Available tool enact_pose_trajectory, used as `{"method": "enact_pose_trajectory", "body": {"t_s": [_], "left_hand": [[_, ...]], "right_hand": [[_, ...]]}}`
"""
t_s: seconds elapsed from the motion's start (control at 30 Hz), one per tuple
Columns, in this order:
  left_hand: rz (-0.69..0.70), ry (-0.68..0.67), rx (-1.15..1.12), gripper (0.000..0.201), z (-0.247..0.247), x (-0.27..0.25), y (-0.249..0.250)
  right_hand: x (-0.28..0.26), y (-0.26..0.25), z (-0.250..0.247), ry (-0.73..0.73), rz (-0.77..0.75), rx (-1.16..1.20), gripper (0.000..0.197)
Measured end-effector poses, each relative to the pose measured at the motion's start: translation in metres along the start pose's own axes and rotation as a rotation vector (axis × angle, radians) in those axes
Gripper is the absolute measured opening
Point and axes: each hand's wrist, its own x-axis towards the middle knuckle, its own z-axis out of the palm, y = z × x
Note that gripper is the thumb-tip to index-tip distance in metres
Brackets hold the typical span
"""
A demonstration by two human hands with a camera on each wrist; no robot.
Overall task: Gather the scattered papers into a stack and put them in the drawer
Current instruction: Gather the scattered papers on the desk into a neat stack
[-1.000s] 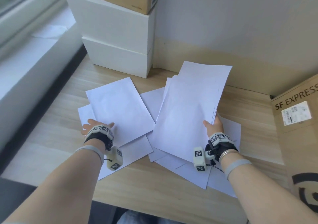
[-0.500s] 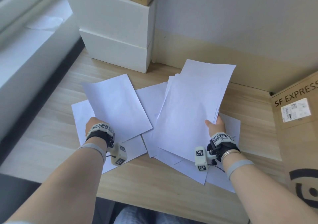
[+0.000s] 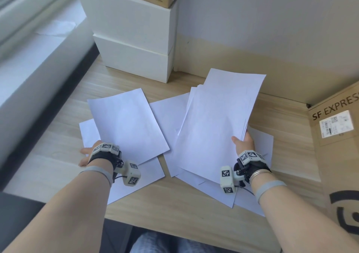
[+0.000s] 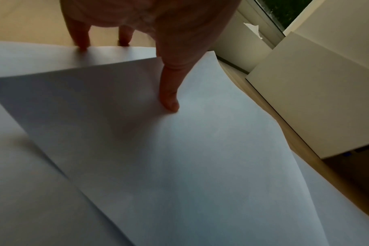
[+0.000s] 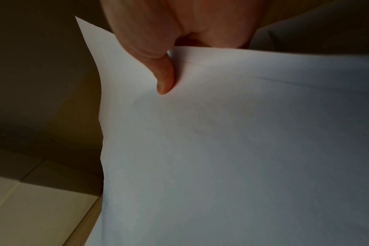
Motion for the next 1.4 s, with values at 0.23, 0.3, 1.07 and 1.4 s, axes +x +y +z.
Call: {"method": "enact_pose_trajectory", "body": {"t_s": [0.23, 0.3, 1.07, 1.4], "left_hand": [[0.104, 0.078, 0.087, 0.030, -0.018, -0.028, -0.002], [0.144, 0.089, 0.060, 0.034, -0.021, -0.029, 0.002], [0.855, 0.040, -0.815, 0.039, -0.066, -0.060, 0.059], [0.761, -0.192, -0.824, 0.036, -0.019, -0.104, 0.114]], "right_hand": [[0.000, 0.009, -0.001, 0.002, 0.011, 0.007, 0.040], [0.000, 0.010, -0.003, 0.005, 0.013, 0.004, 0.040], [-0.004, 0.007, -0.029, -0.001, 0.032, 0.017, 0.042], [-0.020, -0.021, -0.005, -0.225, -0.017, 0.039, 0.044]]}}
